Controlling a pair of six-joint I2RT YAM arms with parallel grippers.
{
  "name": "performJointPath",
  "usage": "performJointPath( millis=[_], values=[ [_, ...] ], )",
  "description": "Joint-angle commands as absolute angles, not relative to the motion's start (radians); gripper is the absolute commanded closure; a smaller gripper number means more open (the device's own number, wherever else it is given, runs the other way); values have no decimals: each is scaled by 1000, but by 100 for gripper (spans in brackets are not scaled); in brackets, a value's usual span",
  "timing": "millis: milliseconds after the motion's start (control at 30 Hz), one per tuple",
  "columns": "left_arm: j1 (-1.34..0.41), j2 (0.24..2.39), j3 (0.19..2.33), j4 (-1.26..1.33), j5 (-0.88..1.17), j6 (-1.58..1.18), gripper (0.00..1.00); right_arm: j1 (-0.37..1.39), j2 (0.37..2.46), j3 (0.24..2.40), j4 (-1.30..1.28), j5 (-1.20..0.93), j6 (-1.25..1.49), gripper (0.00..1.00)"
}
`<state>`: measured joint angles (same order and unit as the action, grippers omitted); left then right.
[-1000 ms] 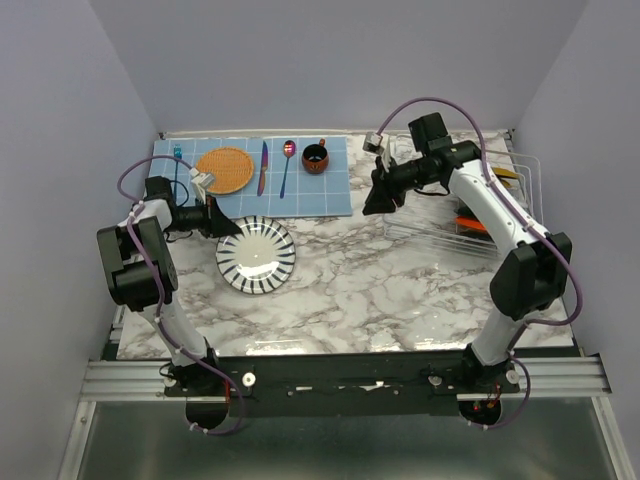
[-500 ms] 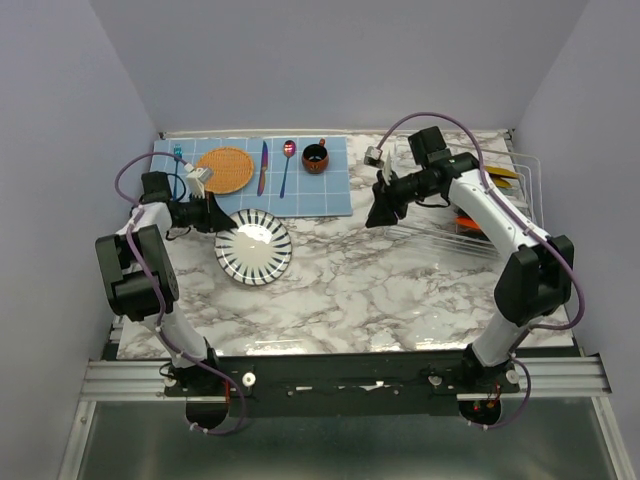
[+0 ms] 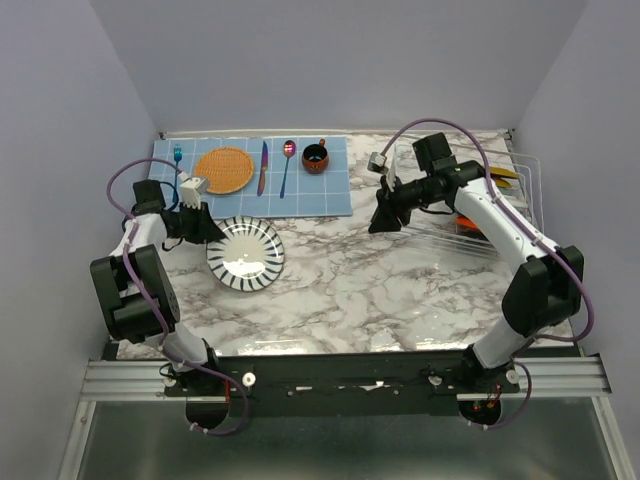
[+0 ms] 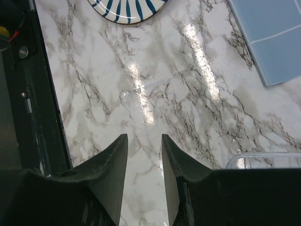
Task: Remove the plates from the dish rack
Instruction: Place the plate at the center of the board.
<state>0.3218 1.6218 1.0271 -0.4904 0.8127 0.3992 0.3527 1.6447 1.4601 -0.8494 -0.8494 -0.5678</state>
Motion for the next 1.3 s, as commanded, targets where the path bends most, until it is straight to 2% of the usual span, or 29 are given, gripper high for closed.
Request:
performJointPath(
  millis=[0, 433, 900, 1267],
  values=[
    [327, 1614, 940, -445, 483, 618, 100, 359, 1597, 1422, -825, -848, -569, 57],
    [374, 1655, 833, -316, 299, 693, 100, 359, 1574, 1368, -799, -841, -574, 57],
    [403, 1660, 833, -325, 333, 719, 100, 359, 1577, 1347, -784, -838, -571, 57],
    [405, 1551, 844, -417, 382, 724, 100, 359, 1585, 1344, -779, -838, -575, 57]
  ],
)
